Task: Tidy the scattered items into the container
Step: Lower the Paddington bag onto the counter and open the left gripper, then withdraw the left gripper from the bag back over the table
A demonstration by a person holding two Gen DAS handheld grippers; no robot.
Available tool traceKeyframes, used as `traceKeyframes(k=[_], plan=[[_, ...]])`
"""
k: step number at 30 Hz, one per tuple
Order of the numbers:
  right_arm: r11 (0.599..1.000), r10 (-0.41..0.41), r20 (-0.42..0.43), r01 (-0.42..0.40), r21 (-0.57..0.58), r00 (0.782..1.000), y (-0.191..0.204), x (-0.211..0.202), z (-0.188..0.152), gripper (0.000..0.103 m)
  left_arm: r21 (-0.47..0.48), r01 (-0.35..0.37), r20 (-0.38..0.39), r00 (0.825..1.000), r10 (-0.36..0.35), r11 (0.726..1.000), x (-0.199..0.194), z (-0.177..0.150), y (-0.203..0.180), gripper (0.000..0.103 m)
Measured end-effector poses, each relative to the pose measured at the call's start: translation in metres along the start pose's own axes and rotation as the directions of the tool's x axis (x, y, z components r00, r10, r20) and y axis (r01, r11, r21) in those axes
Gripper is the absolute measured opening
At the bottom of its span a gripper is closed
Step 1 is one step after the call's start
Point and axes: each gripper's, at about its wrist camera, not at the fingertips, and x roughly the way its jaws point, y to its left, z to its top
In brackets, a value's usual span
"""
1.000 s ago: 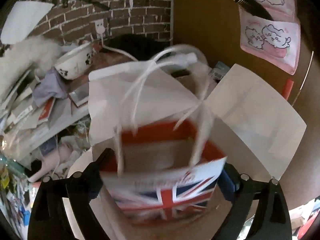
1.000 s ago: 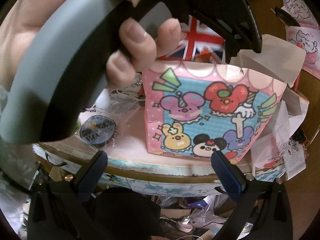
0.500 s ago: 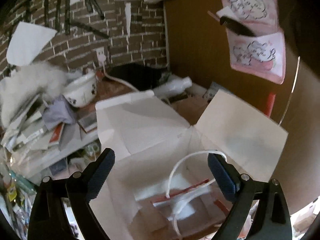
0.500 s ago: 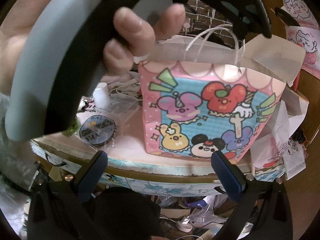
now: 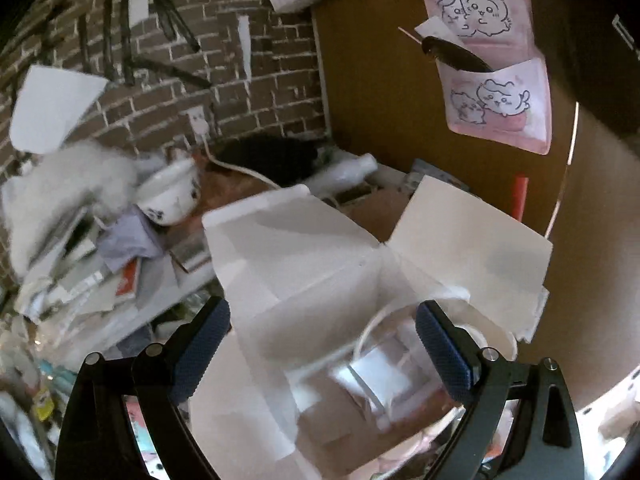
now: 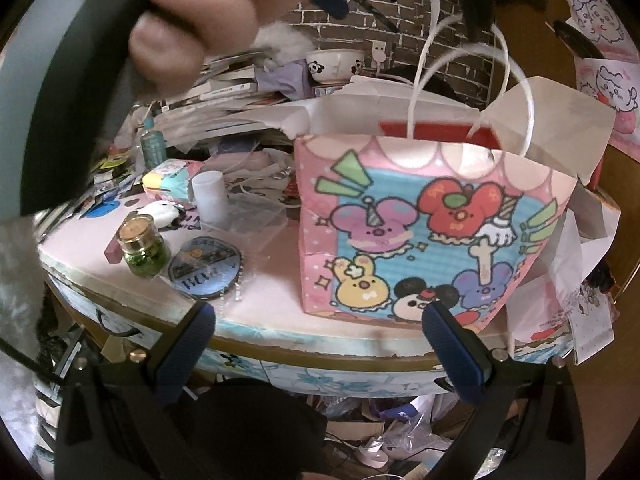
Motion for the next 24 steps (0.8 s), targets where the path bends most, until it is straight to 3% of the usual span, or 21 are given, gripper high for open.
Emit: traceKeyframes(k=[3, 8, 18, 24], plan=[[1.000, 0.001, 0.001, -0.001, -0.006, 1.000, 0.002, -0.002, 0.001, 0.103, -0.013, 0.029, -0.030, 0.999, -0.029, 1.000, 0.000, -0.001, 0.006, 0.093], [1.000, 0.003, -0.002, -0.003, -0.002, 1.000, 0.001, -0.002, 0.002, 0.103, -0.059, 0.039, 0.010, 0.999, -0.038, 0.998, -0.013, -0.003, 0.020, 0.093], [1.000, 0.007, 0.000, -0.007, -0.006, 1.000, 0.006, 0.001, 0.003, 0.103, -0.117, -0.059, 0.067, 0.995, 0.067, 0.991, -0.044, -0.019, 0.051, 0.093], [0.998, 0.058, 0.006, -0.058, 0.021, 0.998, 0.011, 0.001, 0.008, 0.103, -0.176, -0.120, 0.089, 0.987, 0.137, 0.977, -0.069, -0.044, 0.081, 0.093]])
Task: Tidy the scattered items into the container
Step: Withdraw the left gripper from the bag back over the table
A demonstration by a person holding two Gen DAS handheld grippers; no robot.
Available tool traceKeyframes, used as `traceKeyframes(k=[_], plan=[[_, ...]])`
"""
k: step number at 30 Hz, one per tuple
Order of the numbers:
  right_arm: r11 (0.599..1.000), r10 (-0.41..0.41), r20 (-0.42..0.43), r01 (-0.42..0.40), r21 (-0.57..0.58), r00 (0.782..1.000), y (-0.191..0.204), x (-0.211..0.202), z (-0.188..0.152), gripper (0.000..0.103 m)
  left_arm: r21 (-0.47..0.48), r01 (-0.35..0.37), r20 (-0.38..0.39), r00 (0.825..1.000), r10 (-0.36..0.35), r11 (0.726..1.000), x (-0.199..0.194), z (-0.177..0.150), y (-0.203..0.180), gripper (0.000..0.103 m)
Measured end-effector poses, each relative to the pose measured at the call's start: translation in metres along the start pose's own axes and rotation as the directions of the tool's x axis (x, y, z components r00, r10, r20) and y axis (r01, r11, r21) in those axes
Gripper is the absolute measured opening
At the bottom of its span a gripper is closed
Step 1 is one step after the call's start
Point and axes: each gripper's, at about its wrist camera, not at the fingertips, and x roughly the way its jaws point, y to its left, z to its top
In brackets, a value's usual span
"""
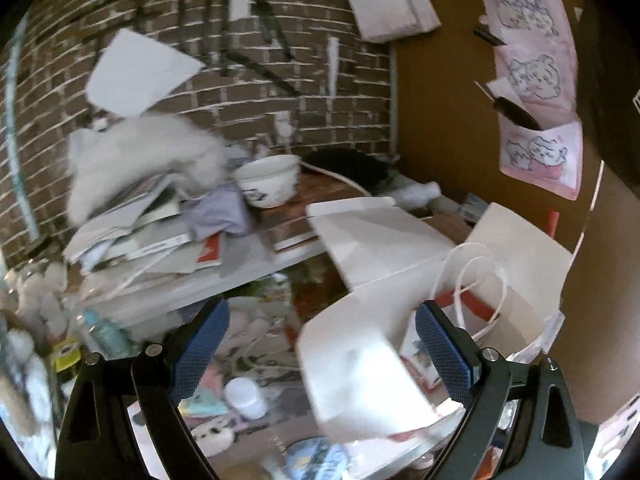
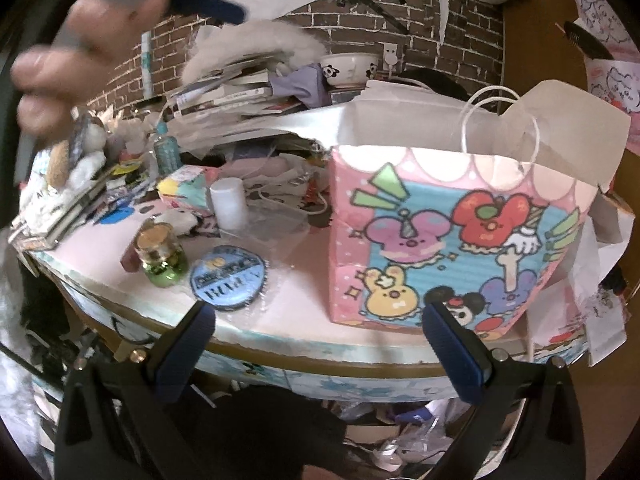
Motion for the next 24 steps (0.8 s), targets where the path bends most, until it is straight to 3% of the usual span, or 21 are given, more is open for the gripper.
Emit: traceKeyframes(k=[8, 13, 24], plan=[[0.999, 0.025, 0.008, -0.025, -0.043, 1.000, 0.024, 0.005, 0.003, 0.103, -0.043, -0.078, -0.009, 0.997, 0.078, 0.996, -0.014, -0.028, 0.038, 0.093], [0.988, 0.126, 0.092, -0.116, -0.106, 0.988, 0.041, 0.000, -0.001, 0.103, -0.073, -0.103, -0.036, 0.994, 0.100, 0.992, -0.014, -0.044, 0.061, 0.093], [0.984, 0.129, 0.054, -0.121, -0.130, 0.990, 0.065, 0.013, 0.011, 0.103, -0.149, -0.144, -0.091, 0.987, 0.132, 0.978, -0.012, -0.081, 0.103, 0.093]])
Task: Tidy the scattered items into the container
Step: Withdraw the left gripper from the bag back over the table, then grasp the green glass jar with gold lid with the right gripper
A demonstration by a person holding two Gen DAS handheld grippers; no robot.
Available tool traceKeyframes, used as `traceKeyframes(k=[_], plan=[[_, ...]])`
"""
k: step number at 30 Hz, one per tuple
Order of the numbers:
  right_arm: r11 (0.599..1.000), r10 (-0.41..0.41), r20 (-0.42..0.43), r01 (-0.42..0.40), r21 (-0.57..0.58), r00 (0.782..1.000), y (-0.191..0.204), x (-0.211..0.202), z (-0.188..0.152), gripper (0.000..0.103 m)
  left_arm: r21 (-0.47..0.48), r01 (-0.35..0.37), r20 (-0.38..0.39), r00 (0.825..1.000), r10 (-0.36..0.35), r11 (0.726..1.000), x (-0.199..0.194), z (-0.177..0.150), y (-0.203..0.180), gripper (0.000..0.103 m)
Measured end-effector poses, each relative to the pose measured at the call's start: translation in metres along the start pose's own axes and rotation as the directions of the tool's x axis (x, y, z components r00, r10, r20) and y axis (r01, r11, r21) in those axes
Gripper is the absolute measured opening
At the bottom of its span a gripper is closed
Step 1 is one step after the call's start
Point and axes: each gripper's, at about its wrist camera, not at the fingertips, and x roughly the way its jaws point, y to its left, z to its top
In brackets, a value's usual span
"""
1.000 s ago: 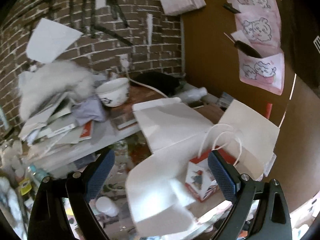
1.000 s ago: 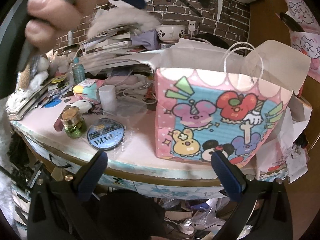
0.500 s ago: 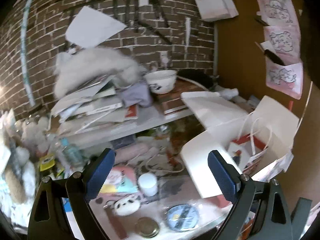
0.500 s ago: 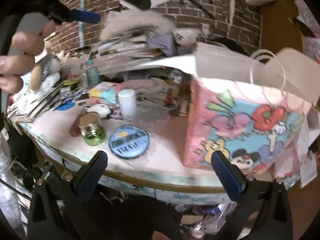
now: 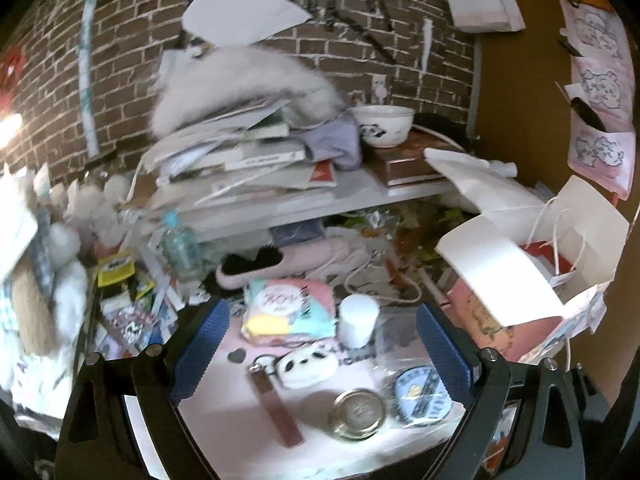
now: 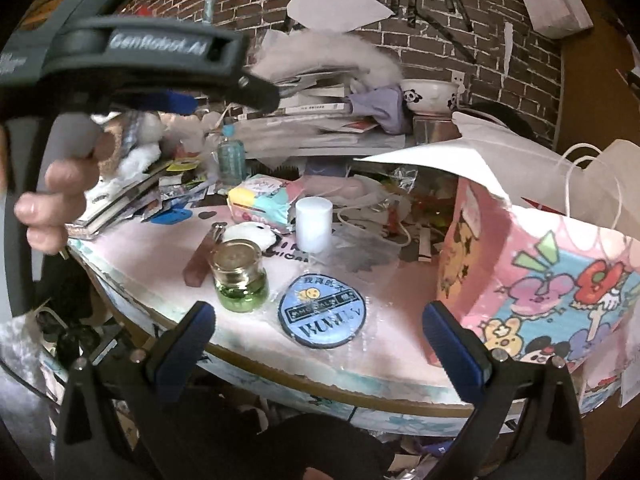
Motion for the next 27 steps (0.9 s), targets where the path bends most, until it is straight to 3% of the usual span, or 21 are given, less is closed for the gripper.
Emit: traceKeyframes(k=[9, 13, 17, 23, 27], plan=[[1.000, 0.017, -0.035, -0.017, -0.004, 0.999, 0.009, 0.016, 0.005, 0.103, -0.059, -0.036, -0.029, 0.999, 0.034, 0.998, 0.009, -0.031, 0.034, 0.093], [0.996, 0.088, -0.053, -0.088, 0.015, 0.995, 0.013, 0.028, 0.005, 0.103, -0.088, -0.065, -0.033, 0.998, 0.062, 0.994, 0.010, -0.049, 0.047, 0.093], [0.985, 0.165, -0.014, -0.164, 0.045, 0.986, 0.017, 0.036, 0.005, 0.103, -0.113, -0.109, -0.018, 0.994, 0.108, 0.988, 0.004, -0.067, 0.058, 0.093], [0.990, 0.132, 0.022, -0.131, -0.051, 0.991, 0.035, 0.051, 0.011, 0.102, -0.155, -0.160, -0.012, 0.987, 0.160, 0.975, -0.002, -0.090, 0.078, 0.093], [0.987, 0.153, 0.010, -0.152, -0.058, 0.988, 0.040, 0.064, 0.013, 0.088, -0.167, -0.204, -0.020, 0.979, 0.204, 0.965, -0.004, -0.103, 0.085, 0.093]])
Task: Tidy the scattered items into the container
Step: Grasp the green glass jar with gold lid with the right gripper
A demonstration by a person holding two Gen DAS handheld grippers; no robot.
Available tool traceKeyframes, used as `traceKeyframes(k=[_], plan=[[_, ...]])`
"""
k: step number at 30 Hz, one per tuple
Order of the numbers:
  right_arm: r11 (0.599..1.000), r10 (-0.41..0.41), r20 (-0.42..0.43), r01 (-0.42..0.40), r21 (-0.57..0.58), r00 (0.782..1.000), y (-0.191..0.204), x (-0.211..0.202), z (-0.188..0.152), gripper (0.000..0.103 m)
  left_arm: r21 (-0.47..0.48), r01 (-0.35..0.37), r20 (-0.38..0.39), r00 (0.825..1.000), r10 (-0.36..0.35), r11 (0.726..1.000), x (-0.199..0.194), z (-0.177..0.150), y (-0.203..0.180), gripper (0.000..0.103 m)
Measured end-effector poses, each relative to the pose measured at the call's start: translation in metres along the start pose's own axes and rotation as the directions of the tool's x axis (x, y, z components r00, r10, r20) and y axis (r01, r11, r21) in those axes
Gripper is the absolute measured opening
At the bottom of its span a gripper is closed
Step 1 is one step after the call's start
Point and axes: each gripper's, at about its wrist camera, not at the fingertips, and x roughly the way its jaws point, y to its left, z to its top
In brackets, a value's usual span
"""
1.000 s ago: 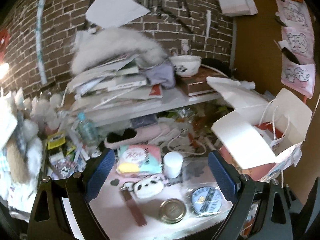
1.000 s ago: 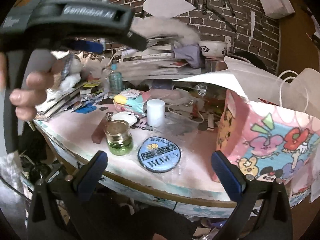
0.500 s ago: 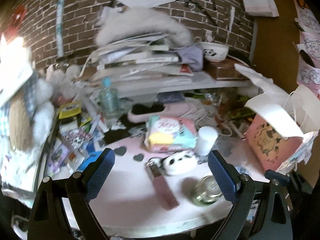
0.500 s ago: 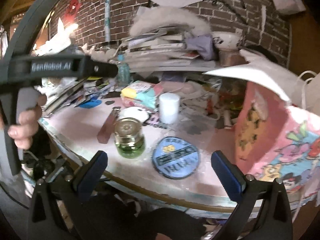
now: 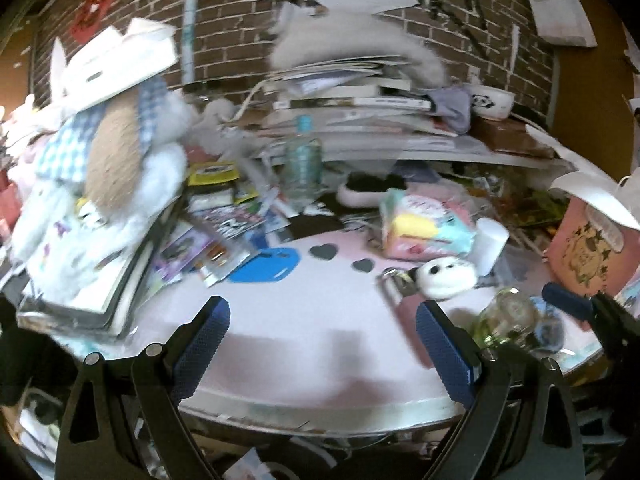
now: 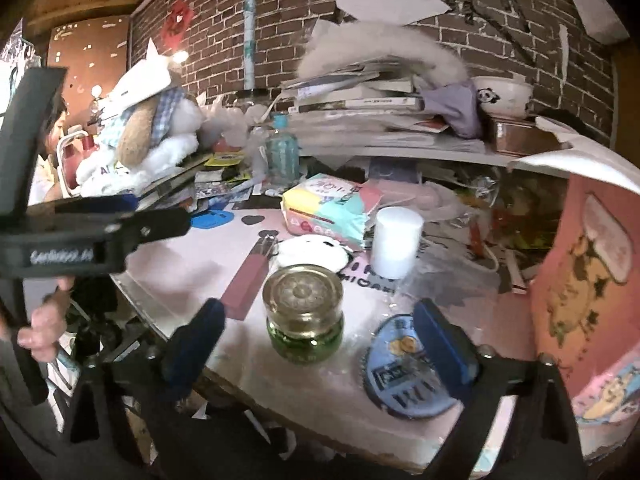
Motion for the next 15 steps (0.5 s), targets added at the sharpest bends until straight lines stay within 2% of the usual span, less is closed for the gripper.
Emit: traceKeyframes(k=[5, 8, 10, 12, 15], plan=[[1.000, 0.021, 0.023, -0.021, -0.022, 1.000, 0.009, 0.009, 0.000, 0.088, -0.017, 0.007, 0.006, 1.000, -0.007, 1.000, -0.004, -0.010, 0.007, 0.093], [1.000, 0.015, 0.006, -0.015, -0.015, 1.000, 0.011, 0.017, 0.000, 0.088, -0.022, 0.012, 0.010, 1.000, -0.012, 1.000, -0.006, -0.013, 0.008, 0.093], [1.000, 0.007, 0.000, -0.007, -0.001, 1.000, 0.009, 0.020, 0.000, 0.082, -0.021, 0.013, 0.012, 1.000, -0.013, 1.000, -0.007, -0.013, 0.008, 0.093], [1.000, -0.005, -0.009, 0.005, -0.001, 1.000, 0.009, 0.024, 0.000, 0.067, -0.022, 0.019, 0.014, 1.000, -0.019, 1.000, -0.008, -0.014, 0.008, 0.093], [1.000, -0.002, -0.032, 0.002, -0.005, 0.999, 0.009, 0.031, -0.003, 0.061, -0.020, 0.022, 0.017, 1.000, -0.022, 1.000, -0.008, -0.015, 0.006, 0.093]])
